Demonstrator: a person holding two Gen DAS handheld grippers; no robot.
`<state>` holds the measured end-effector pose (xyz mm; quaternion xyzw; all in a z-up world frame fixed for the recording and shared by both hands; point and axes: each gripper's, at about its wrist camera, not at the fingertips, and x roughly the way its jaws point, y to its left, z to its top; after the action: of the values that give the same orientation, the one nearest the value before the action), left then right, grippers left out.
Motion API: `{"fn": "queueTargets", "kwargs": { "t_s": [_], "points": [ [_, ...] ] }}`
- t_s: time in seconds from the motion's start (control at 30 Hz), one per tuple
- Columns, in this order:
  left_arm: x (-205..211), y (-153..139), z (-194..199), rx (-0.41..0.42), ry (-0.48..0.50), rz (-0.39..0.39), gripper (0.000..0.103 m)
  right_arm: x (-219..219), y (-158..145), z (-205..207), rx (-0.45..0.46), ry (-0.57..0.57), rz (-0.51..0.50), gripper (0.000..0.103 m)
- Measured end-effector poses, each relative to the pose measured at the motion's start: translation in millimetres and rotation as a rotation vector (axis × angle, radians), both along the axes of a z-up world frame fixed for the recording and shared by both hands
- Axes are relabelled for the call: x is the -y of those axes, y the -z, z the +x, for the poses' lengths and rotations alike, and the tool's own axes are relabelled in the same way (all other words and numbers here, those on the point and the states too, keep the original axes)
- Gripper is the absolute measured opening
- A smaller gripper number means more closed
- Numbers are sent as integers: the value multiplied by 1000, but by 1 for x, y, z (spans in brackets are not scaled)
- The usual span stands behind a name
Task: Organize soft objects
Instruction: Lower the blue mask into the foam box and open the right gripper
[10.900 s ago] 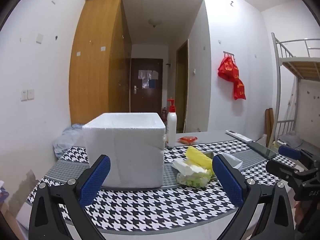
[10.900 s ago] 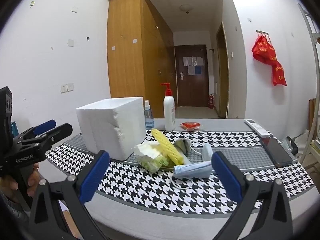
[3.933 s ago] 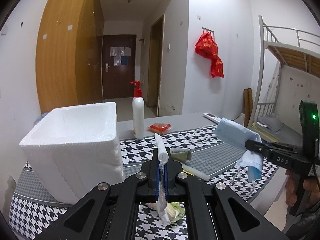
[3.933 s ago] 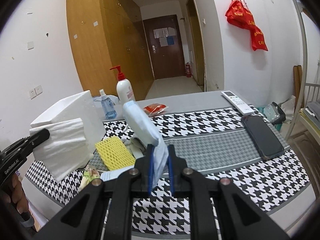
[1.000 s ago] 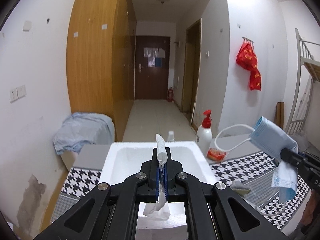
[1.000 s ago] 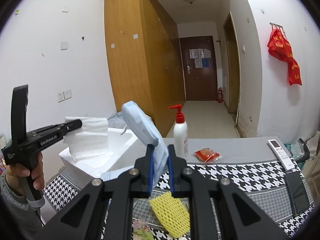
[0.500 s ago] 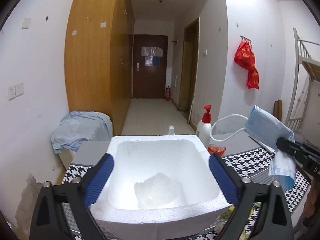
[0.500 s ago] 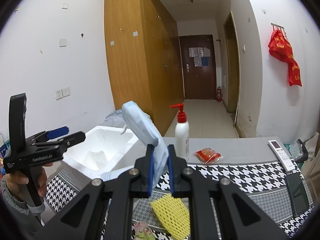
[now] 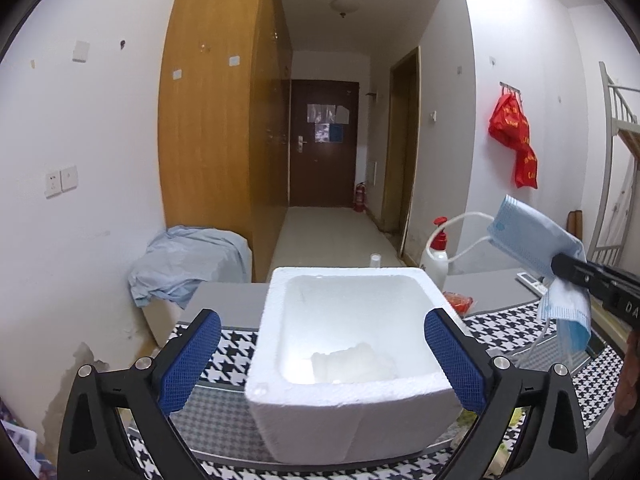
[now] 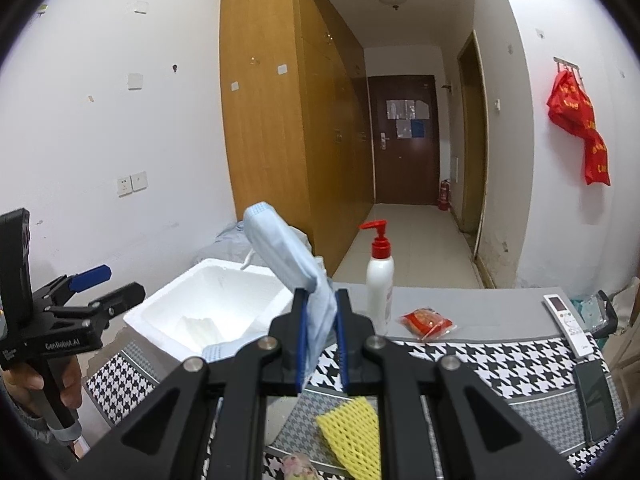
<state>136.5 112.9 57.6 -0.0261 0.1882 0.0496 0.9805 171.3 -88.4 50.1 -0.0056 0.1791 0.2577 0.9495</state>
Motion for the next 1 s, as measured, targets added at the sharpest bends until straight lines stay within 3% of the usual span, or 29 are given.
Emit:
{"fn": "queueTargets", "kwargs": {
  "t_s": [0.53, 1.0],
  "points": [
    [-25, 8, -27, 26, -54, -35, 102, -45, -7, 4, 1, -64, -24, 16],
    [-44, 18, -43, 1, -55, -30, 102, -87, -3, 15, -35, -119, -37, 16]
  ]
}}
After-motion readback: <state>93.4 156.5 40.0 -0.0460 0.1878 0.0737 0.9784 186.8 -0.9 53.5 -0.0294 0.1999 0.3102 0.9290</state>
